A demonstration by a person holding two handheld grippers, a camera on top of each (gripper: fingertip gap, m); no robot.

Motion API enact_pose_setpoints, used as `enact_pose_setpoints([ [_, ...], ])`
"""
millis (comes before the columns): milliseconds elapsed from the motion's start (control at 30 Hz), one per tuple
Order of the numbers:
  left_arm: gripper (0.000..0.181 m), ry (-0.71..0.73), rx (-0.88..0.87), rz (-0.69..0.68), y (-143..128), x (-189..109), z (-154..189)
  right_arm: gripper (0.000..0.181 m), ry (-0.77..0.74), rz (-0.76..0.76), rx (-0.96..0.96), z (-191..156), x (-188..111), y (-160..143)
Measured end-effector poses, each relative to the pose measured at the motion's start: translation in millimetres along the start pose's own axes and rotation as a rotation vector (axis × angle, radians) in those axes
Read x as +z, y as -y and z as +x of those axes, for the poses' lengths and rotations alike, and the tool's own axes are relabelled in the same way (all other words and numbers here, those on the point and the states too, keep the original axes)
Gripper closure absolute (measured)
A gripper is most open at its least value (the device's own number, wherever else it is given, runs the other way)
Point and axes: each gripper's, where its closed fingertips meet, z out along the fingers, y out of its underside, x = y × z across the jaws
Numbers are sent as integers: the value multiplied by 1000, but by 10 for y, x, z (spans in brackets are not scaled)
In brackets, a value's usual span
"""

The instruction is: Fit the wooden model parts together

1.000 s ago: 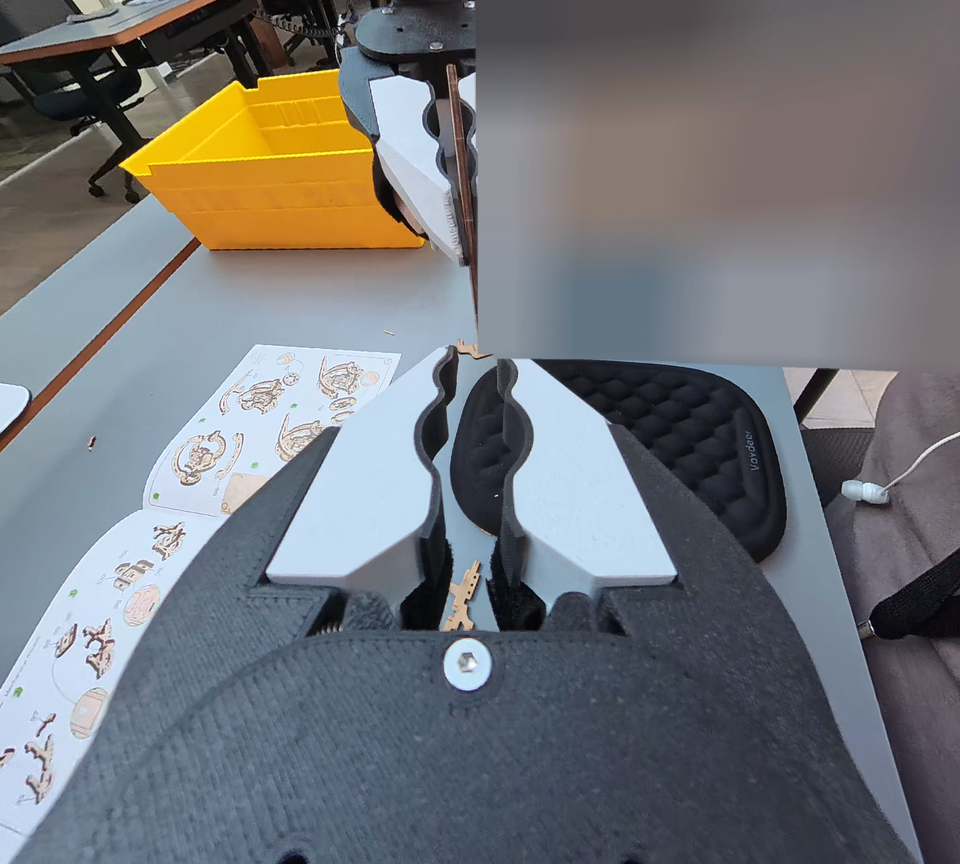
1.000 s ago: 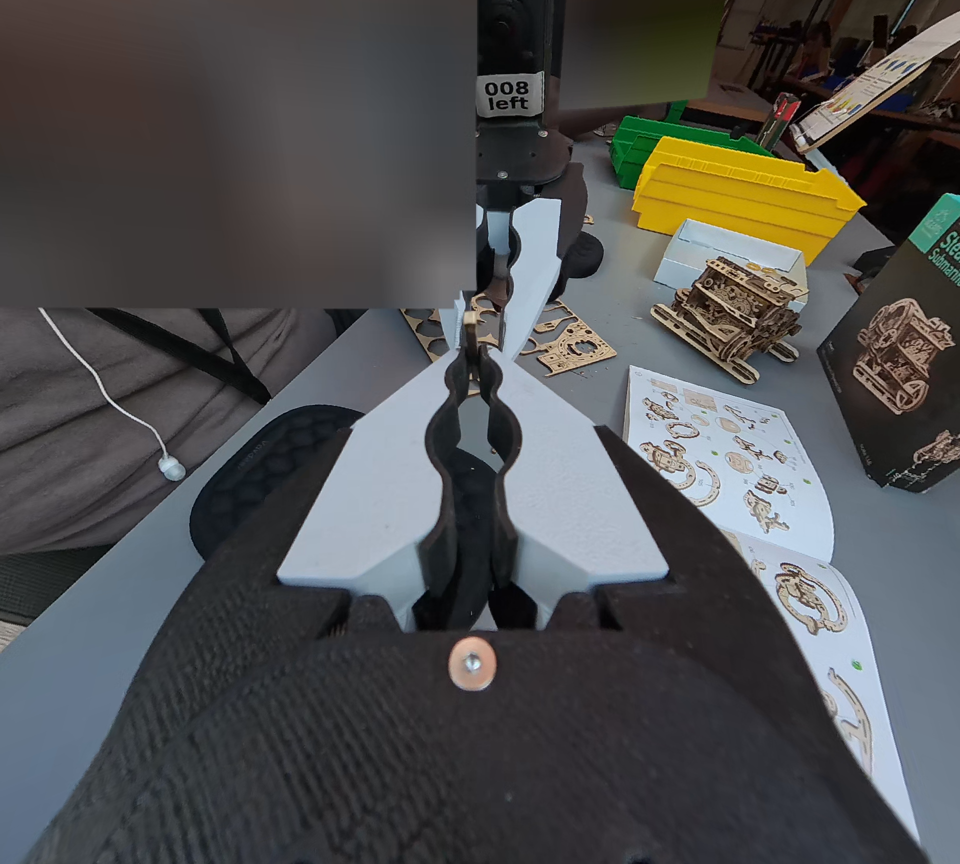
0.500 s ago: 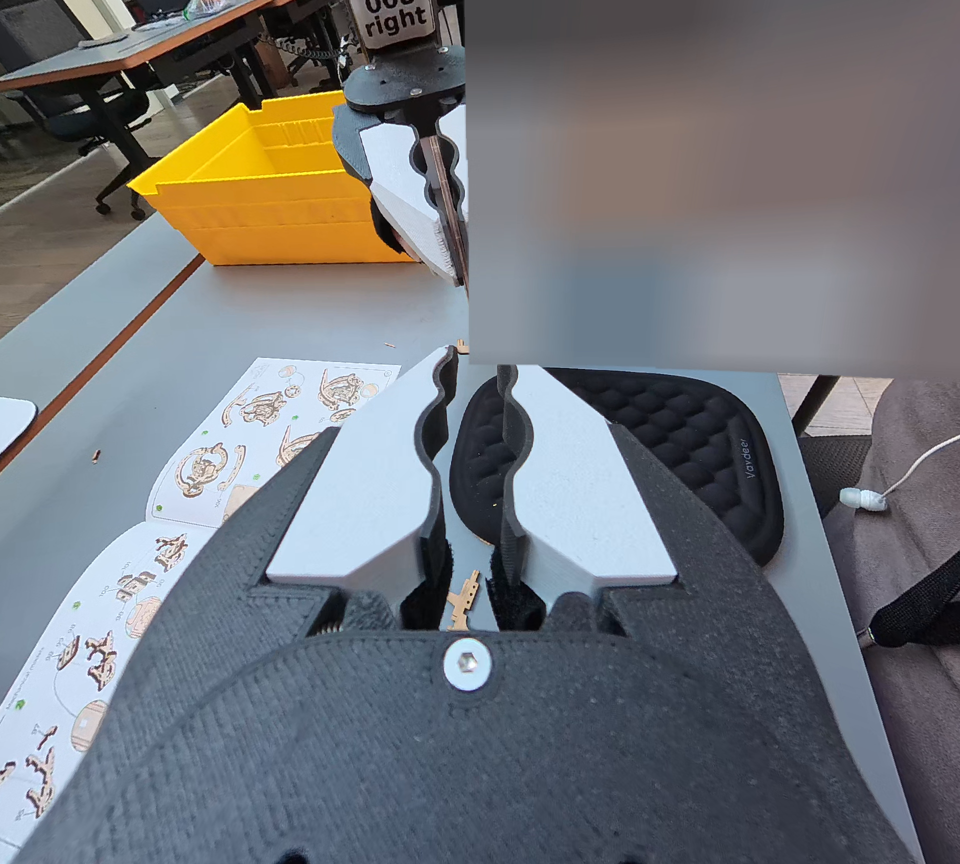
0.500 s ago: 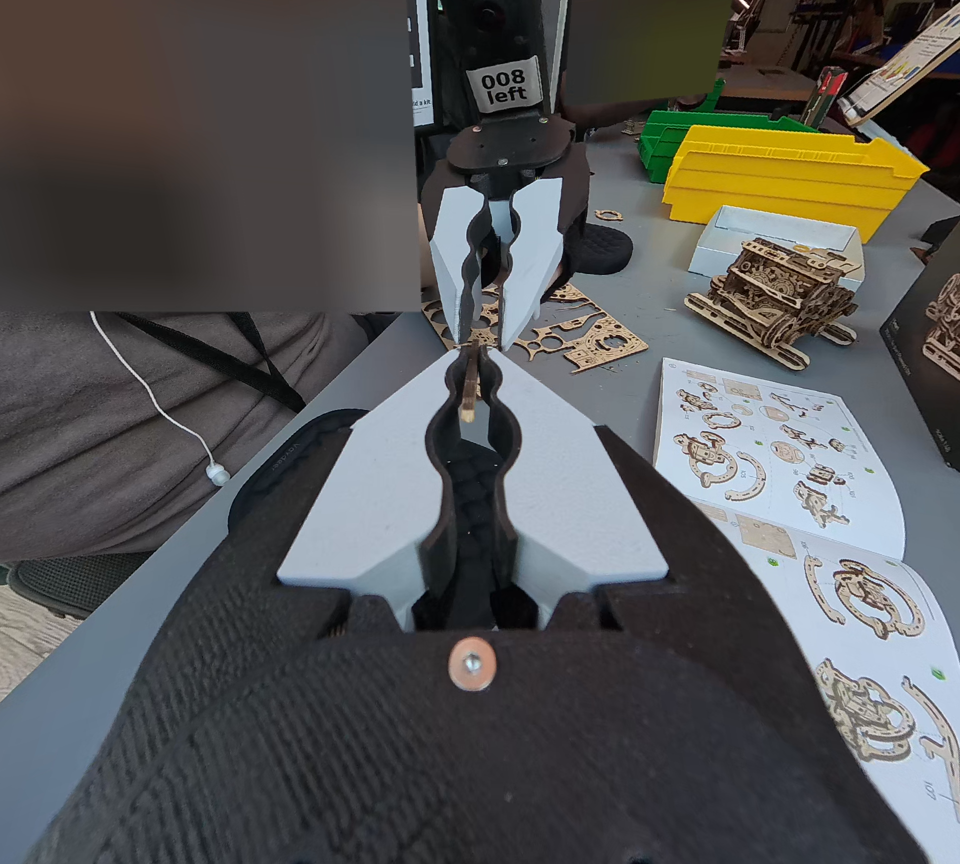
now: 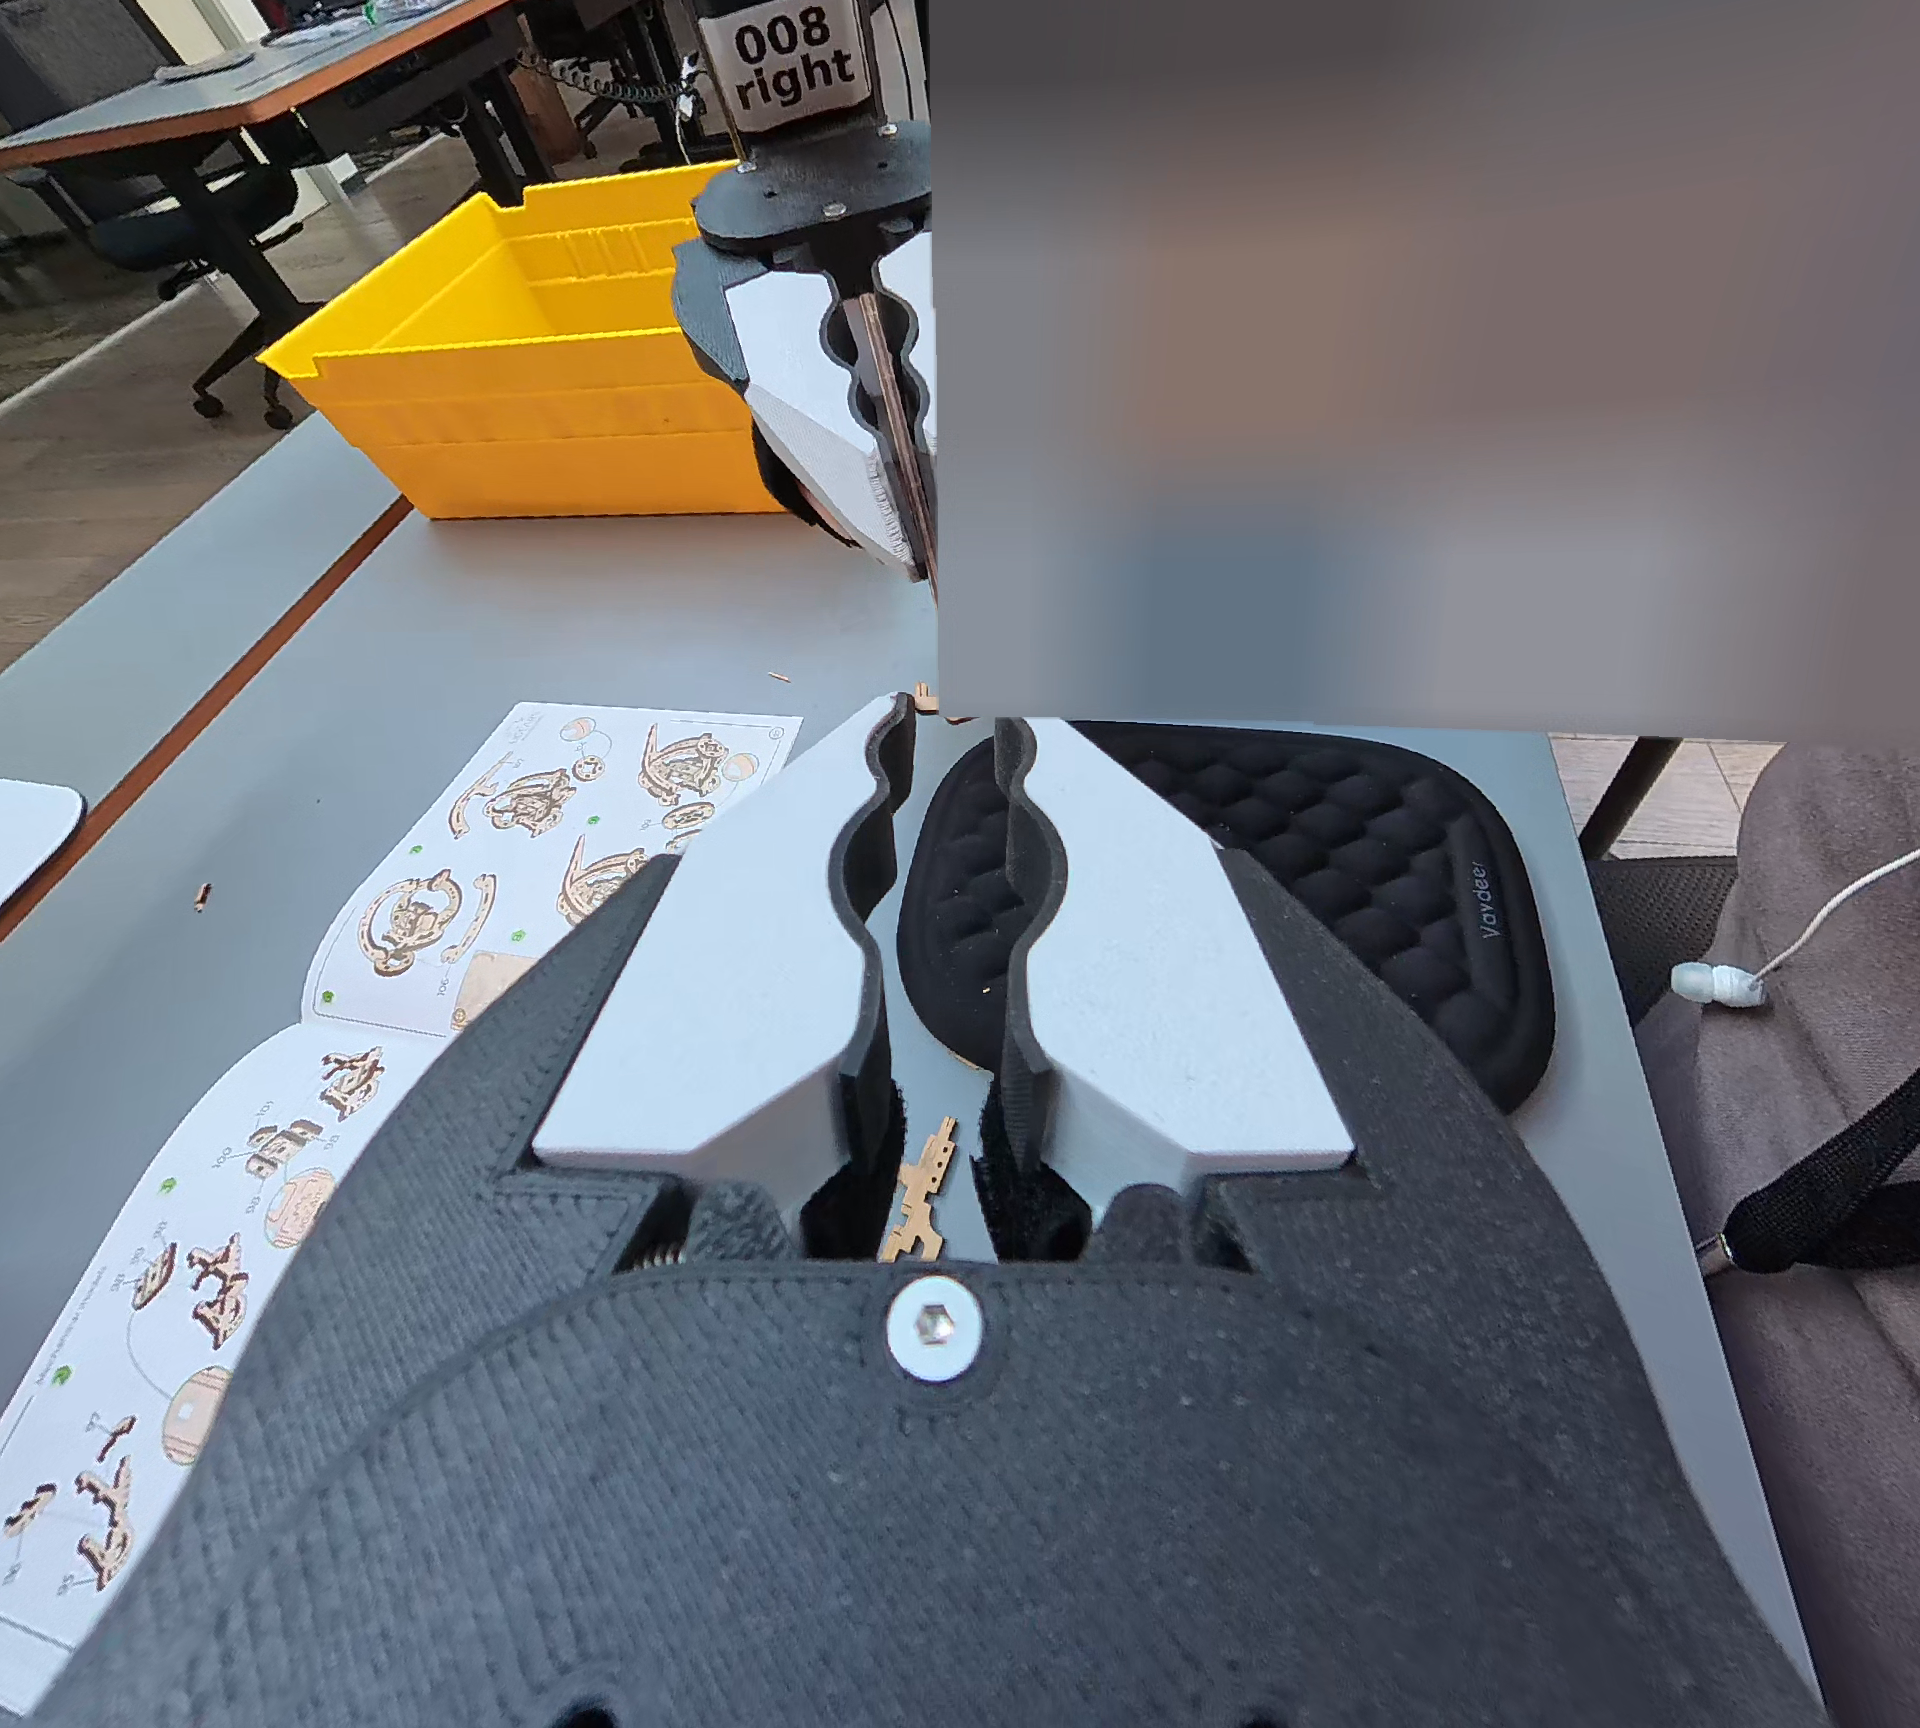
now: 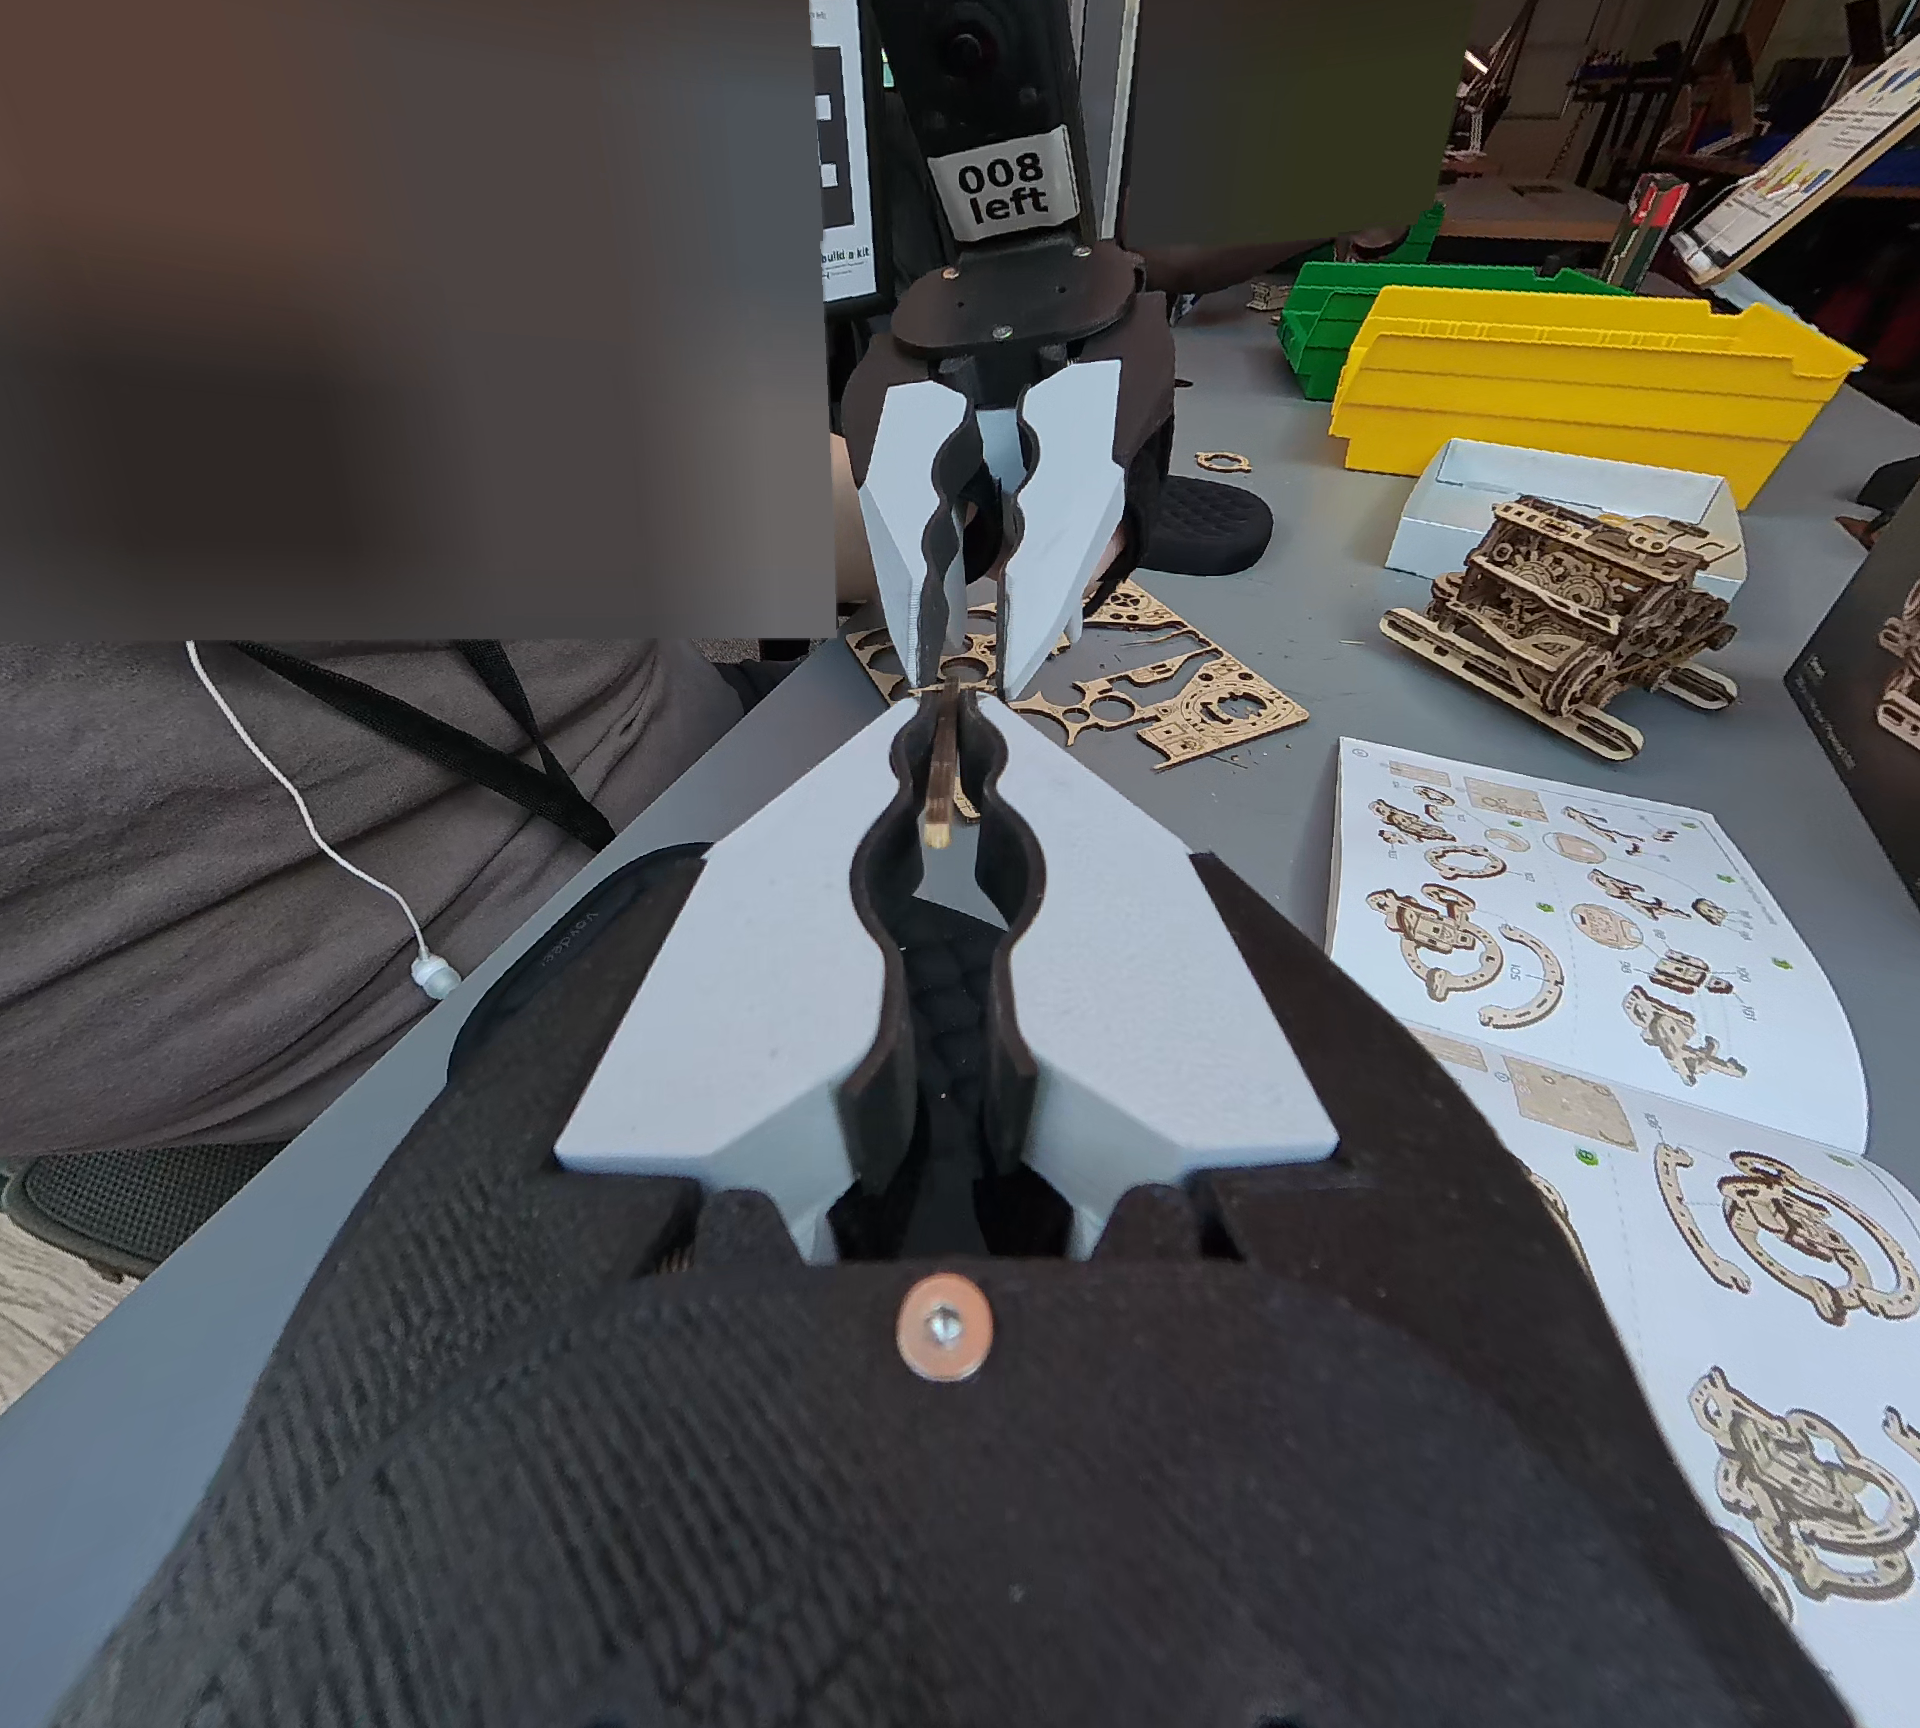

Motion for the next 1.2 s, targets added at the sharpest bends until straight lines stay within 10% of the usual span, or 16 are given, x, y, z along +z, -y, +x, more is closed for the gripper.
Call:
enact_pose_setpoints([
  [833,156,10,-14,12,-41,15,-81,180,-34,-28,-13,67,-45,-30],
  [1200,155,11,-207,-102,-633,-226,-306,180,-243,-817,146,510,-100,-1024],
])
